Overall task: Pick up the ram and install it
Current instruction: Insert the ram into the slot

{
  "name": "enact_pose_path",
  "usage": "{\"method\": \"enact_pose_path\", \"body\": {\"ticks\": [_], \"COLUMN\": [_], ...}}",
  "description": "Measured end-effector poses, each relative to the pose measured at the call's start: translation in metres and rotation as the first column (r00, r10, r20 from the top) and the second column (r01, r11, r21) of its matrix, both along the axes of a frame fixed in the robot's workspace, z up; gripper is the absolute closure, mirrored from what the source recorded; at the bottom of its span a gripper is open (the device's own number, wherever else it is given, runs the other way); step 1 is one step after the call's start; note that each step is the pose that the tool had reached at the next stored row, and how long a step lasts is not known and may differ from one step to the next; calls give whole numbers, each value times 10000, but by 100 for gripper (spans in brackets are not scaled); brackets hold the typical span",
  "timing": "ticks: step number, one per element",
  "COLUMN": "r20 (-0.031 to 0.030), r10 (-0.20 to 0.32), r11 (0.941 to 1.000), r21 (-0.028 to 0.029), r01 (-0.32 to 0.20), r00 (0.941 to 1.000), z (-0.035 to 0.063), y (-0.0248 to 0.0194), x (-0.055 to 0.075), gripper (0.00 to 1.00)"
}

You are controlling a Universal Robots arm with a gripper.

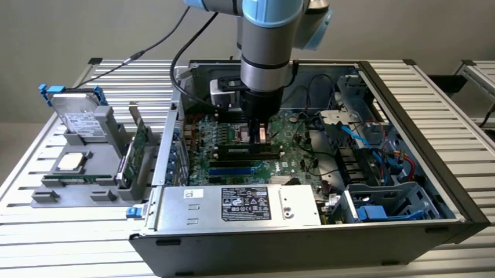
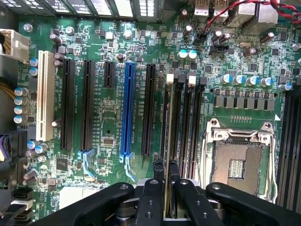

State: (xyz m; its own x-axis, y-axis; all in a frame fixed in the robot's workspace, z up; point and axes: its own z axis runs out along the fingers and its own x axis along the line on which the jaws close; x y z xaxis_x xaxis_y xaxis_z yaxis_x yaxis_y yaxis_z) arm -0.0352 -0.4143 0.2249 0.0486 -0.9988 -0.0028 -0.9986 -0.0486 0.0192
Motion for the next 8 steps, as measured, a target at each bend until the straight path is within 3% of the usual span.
{"method": "enact_pose_path", "body": {"ticks": [8], "r20": [0], "r10": [-48], "r11": [10000], "r21": [-3], "r01": [48], "r00": [10000], "z": [-30], "y": [1], "x": [-1], "gripper": [85]}}
